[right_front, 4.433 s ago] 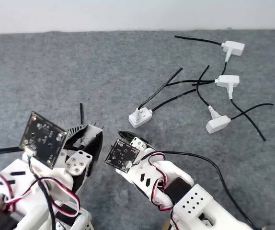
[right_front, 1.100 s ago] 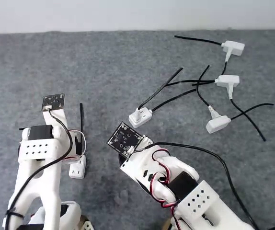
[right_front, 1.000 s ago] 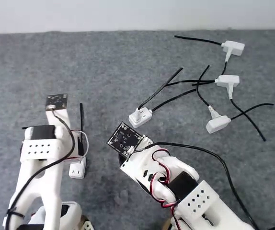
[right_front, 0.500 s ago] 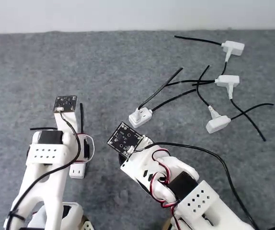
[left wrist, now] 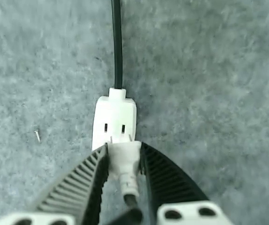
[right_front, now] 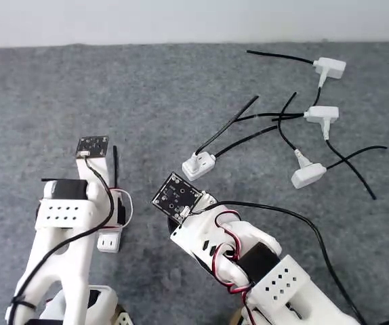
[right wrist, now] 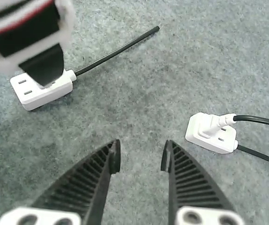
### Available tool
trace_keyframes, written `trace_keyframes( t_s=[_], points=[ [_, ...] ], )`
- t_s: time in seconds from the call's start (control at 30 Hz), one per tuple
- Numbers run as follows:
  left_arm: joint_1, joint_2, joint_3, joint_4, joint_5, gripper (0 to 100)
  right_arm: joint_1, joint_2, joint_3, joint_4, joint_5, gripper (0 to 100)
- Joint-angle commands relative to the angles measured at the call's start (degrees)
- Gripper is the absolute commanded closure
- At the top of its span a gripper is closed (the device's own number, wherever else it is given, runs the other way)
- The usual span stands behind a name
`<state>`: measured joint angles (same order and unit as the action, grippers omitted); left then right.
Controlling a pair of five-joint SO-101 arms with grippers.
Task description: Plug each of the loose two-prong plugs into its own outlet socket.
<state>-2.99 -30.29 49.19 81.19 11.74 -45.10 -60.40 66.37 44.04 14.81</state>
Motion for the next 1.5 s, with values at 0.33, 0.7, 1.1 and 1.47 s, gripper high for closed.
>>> trace_keyframes(
  t_s=[0.33,0.7,1.1,1.47],
  points=[
    [-0.44,-0.97,-2.51,1.41,0.26,99,0.22,-0.4,-3.43,0.31,-0.7,83.8],
    [-4.04,-0.7,-2.51,0.53,0.18,99,0.22,-0.48,-3.43,0.31,-0.7,83.8],
    [-2.02,-0.53,-2.42,0.44,0.26,99,0.22,-0.4,-3.43,0.31,-0.7,83.8],
    [-1.67,-0.53,5.23,-5.8,0.26,99,0.22,-0.4,-3.43,0.31,-0.7,83.8]
  ],
)
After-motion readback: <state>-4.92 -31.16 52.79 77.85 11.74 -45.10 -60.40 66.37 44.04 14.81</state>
